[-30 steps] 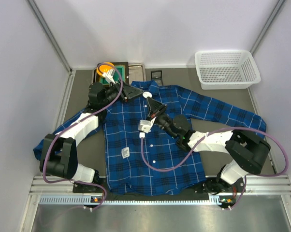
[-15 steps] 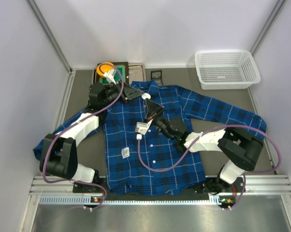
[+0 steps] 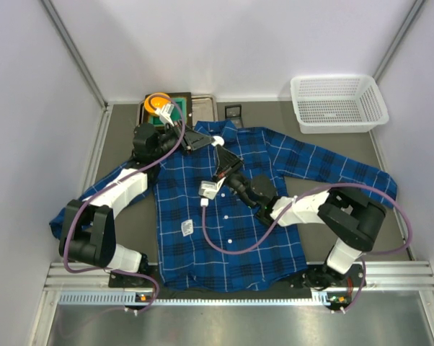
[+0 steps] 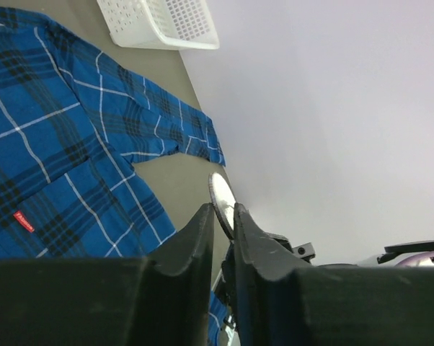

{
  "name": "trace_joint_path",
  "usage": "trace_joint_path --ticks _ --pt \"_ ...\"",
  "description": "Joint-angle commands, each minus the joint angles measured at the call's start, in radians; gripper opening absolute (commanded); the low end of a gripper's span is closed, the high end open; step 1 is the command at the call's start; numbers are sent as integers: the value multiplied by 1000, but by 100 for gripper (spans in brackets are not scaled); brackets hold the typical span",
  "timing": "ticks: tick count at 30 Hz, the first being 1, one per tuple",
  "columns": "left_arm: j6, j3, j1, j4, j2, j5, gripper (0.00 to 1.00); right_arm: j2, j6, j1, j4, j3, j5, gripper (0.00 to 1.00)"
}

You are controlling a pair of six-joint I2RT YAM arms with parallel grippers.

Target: Pin the brooch onto the clothing

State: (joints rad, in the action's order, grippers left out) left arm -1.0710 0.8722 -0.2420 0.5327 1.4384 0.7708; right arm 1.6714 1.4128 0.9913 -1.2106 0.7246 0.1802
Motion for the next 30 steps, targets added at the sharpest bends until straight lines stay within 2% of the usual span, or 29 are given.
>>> trace_joint_path --ticks 1,2,3,4,6,7,9,10,12,13,14,15,16,17,18,19,20,21,22,24,25,26,30 --pt "9 10 -3 68 4 21 5 1 -15 18 -66 45 22 0" --pt "9 10 -2 67 4 21 0 -2 -31 18 -60 48 25 0" --pt "9 10 1 64 2 18 0 -7 -38 18 -38 55 25 0" --pt "13 8 3 62 1 18 0 -15 -47 18 -21 55 27 8" --pt "35 14 7 59 -3 25 0 -47 -80 18 6 44 27 26" --pt "51 30 9 47 -4 28 0 -62 -89 18 67 39 25 45" --pt "115 50 12 -11 -6 60 0 -151 -153 12 176 30 24 61" --pt "146 65 17 -28 -4 82 0 -189 -191 7 330 32 9 72" --pt "255 82 18 -123 -4 154 0 -328 -337 -26 588 80 -33 80" --pt "299 103 18 -167 -4 182 0 -375 -400 -46 904 120 -113 86" --pt "403 119 18 -215 -4 209 0 -409 -537 -74 1066 228 -177 89" --pt "467 152 17 -270 -6 240 0 -435 -596 -142 1206 293 -262 90" --pt "529 171 15 -412 -7 243 0 -437 -651 -175 1358 350 -375 93" --pt "628 185 15 -459 -12 249 0 -434 -755 -206 1511 434 -425 95" --pt "663 195 17 -489 -12 295 0 -424 -800 -282 1583 468 -482 96" --pt "683 206 17 -513 -12 321 0 -414 -840 -311 1630 499 -587 96" --pt "692 209 17 -513 -12 349 0 -398 -921 -336 1713 557 -619 96" --pt "694 211 15 -510 -13 378 0 -380 -952 -359 1756 587 -661 94" --pt "698 208 9 -505 -16 416 0 -334 -975 -403 1795 616 -779 91" --pt "755 206 -3 -497 -36 449 0 -302 -1078 -428 1841 667 -862 86" --pt "785 209 -20 -511 -44 464 0 -268 -1103 -450 1852 676 -971 84" --pt "846 215 -26 -528 -53 476 0 -253 -1130 -453 1872 705 -1016 82" --pt "925 266 -59 -625 -47 516 0 -179 -1178 -454 1947 768 -1174 85"
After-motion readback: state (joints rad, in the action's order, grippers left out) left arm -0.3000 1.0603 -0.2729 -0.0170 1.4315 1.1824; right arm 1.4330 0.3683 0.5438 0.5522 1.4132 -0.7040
